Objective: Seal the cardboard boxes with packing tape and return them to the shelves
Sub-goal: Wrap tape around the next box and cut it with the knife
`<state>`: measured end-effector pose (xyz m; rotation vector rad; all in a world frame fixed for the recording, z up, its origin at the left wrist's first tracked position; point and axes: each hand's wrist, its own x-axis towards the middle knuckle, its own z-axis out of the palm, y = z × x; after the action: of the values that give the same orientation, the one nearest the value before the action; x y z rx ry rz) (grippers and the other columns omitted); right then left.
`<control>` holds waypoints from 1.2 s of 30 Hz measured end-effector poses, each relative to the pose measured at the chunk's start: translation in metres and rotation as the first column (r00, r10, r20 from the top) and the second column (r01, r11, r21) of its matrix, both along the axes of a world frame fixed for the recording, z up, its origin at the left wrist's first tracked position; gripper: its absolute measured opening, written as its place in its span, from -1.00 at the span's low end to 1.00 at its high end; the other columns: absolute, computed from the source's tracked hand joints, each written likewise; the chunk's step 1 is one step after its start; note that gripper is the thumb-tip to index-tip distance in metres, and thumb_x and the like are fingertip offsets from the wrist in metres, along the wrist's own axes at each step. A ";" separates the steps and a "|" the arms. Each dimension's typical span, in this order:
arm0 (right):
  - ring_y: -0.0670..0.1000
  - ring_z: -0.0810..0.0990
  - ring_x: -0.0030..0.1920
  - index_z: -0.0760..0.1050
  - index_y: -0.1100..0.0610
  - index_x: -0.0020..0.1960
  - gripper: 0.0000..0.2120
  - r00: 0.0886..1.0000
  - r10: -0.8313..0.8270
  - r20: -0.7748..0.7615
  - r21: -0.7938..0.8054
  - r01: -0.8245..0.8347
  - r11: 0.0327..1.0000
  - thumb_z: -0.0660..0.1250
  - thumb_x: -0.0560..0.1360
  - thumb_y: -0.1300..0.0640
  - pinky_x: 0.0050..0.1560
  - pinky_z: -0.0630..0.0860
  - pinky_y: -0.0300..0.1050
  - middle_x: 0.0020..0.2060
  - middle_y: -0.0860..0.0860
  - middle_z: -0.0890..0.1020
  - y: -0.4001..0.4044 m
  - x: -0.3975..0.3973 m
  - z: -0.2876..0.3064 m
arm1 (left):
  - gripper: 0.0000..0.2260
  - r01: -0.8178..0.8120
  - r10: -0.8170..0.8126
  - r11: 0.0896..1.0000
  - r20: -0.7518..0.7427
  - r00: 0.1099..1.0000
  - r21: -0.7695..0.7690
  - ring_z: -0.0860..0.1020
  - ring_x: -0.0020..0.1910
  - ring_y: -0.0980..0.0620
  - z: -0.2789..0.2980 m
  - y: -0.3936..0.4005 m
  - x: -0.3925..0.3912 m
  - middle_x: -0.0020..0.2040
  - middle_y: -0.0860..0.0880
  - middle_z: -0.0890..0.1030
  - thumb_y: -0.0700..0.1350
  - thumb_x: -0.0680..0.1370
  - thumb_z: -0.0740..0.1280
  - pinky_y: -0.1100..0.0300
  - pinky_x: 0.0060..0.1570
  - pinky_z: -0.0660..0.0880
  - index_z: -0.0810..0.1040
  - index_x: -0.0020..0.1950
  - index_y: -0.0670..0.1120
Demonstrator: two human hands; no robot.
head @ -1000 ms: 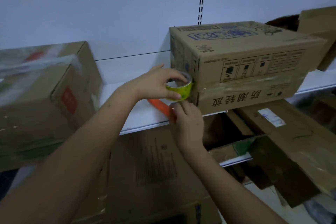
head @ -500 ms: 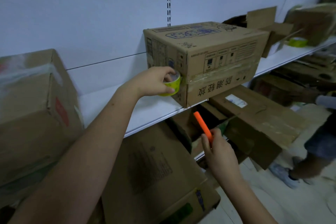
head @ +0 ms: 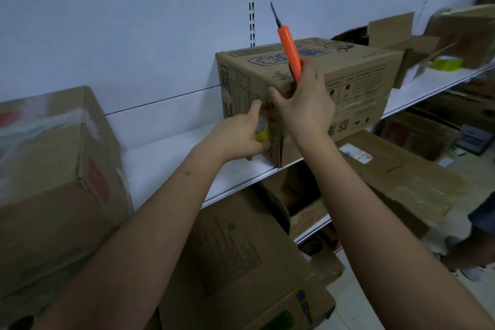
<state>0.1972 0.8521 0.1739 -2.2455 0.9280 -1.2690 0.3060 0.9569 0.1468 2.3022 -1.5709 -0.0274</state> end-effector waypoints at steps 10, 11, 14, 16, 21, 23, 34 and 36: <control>0.10 0.62 -0.02 0.30 0.13 0.45 -0.53 0.997 0.003 0.073 -0.057 0.002 0.998 0.14 0.64 -0.10 -0.16 0.49 -0.02 0.21 0.05 0.51 0.027 -0.021 -0.034 | -0.89 -0.058 0.056 0.998 0.084 0.995 0.022 0.58 -0.50 0.23 -0.001 0.010 0.020 -0.33 0.09 0.63 0.11 0.63 0.23 0.24 -0.31 0.49 0.44 0.11 0.13; 0.13 0.63 -0.09 0.31 0.15 0.44 -0.53 0.995 0.043 0.089 -0.056 -0.038 0.998 0.07 0.65 -0.10 -0.19 0.54 0.04 0.18 0.07 0.54 0.040 -0.028 -0.046 | -0.91 -0.068 0.066 0.997 0.097 0.993 0.026 0.57 -0.50 0.24 -0.001 0.011 0.021 -0.34 0.09 0.64 0.11 0.64 0.22 0.24 -0.31 0.48 0.45 0.08 0.15; 0.24 0.63 -0.13 0.33 0.18 0.37 -0.60 0.991 0.102 -0.088 0.018 -0.101 0.995 0.07 0.66 -0.04 -0.21 0.54 0.10 0.11 0.13 0.58 0.065 -0.038 -0.083 | -0.92 -0.081 0.080 0.997 0.074 0.994 0.010 0.57 -0.50 0.25 -0.004 0.013 0.021 -0.35 0.10 0.65 0.10 0.64 0.21 0.22 -0.28 0.49 0.45 -0.01 0.16; 0.24 0.62 -0.10 0.30 0.16 0.32 -0.73 0.914 0.143 -0.379 0.159 -0.087 0.983 0.09 0.68 0.07 -0.20 0.48 0.05 0.03 0.12 0.58 0.068 -0.045 -0.119 | -0.93 -0.075 0.076 0.997 0.059 0.995 -0.021 0.57 -0.49 0.25 -0.007 0.019 0.018 -0.35 0.10 0.64 0.09 0.63 0.22 0.22 -0.29 0.46 0.47 -0.01 0.16; 0.04 0.50 -0.35 0.28 0.11 0.32 -0.75 0.833 0.211 -0.511 0.321 -0.043 0.946 0.09 0.69 0.05 -0.37 0.48 -0.01 -0.22 -0.01 0.53 0.088 -0.088 -0.193 | -0.90 -0.220 0.220 0.975 0.008 0.975 -0.009 0.59 -0.48 0.21 -0.020 0.050 0.024 -0.34 0.08 0.64 0.04 0.62 0.24 0.23 -0.31 0.49 0.53 -0.02 0.11; -0.03 0.52 -0.35 0.27 0.03 0.35 -0.71 0.881 0.239 -0.407 0.302 -0.117 0.946 0.09 0.68 -0.04 -0.39 0.48 -0.06 -0.18 -0.07 0.54 0.099 -0.086 -0.181 | -0.90 -0.290 0.280 0.953 -0.111 0.954 -0.083 0.60 -0.49 0.20 -0.026 0.063 0.021 -0.37 0.07 0.65 0.05 0.61 0.26 0.24 -0.29 0.50 0.55 -0.04 0.11; 0.21 0.48 0.19 0.40 0.21 0.38 -0.60 0.785 0.143 -0.602 -0.171 -0.302 0.938 0.12 0.67 -0.02 0.11 0.42 0.05 0.23 0.17 0.47 0.080 0.028 -0.107 | -0.88 -0.601 0.160 0.710 -0.747 0.646 -0.367 0.55 -0.51 -0.05 -0.039 0.120 -0.022 -0.41 -0.15 0.61 -0.13 0.62 0.33 0.09 -0.42 0.53 0.60 -0.05 -0.15; 0.17 0.51 0.09 0.53 0.16 0.25 -0.62 0.876 0.229 -0.425 -0.211 -0.342 0.916 0.08 0.67 -0.04 0.02 0.43 0.07 0.09 0.11 0.55 0.081 0.021 -0.104 | -0.86 -0.605 0.121 0.698 -0.771 0.626 -0.382 0.56 -0.51 0.04 -0.034 0.126 -0.033 -0.42 -0.08 0.61 -0.16 0.63 0.30 0.19 -0.46 0.53 0.60 -0.01 -0.21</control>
<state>0.2184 0.9328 0.0695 -2.8065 0.5204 -0.8725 0.2727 1.0831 0.1129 1.7090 -0.5255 -0.2202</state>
